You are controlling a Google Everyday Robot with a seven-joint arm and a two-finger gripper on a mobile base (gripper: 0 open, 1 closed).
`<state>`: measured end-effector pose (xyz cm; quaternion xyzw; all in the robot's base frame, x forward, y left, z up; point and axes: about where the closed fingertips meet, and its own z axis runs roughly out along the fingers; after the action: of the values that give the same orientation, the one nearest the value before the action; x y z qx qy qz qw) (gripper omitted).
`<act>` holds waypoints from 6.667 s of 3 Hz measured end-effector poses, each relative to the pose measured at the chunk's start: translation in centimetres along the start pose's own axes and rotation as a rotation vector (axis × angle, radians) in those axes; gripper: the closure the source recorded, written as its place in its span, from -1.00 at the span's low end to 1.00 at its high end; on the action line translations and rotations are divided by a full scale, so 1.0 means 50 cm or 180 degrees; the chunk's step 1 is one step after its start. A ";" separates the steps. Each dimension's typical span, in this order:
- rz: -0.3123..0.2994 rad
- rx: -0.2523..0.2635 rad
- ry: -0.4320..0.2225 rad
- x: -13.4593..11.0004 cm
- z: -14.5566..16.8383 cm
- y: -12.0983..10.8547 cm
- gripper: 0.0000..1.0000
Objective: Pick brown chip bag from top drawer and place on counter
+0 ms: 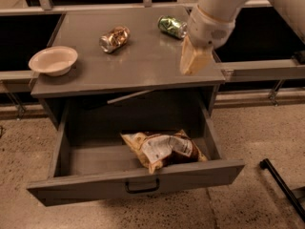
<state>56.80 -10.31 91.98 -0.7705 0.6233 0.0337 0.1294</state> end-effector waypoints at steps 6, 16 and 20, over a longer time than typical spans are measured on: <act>-0.0625 -0.0455 -0.0591 -0.153 0.173 0.086 -1.00; -0.0860 0.0233 -0.1901 -0.161 0.161 0.054 1.00; -0.0396 0.0501 -0.0709 -0.118 -0.071 -0.252 1.00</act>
Offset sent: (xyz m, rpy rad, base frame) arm 0.0435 0.0043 0.0311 -0.0575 -0.0669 -0.0197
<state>67.30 -3.19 98.65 -0.7865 0.5569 0.0619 0.2596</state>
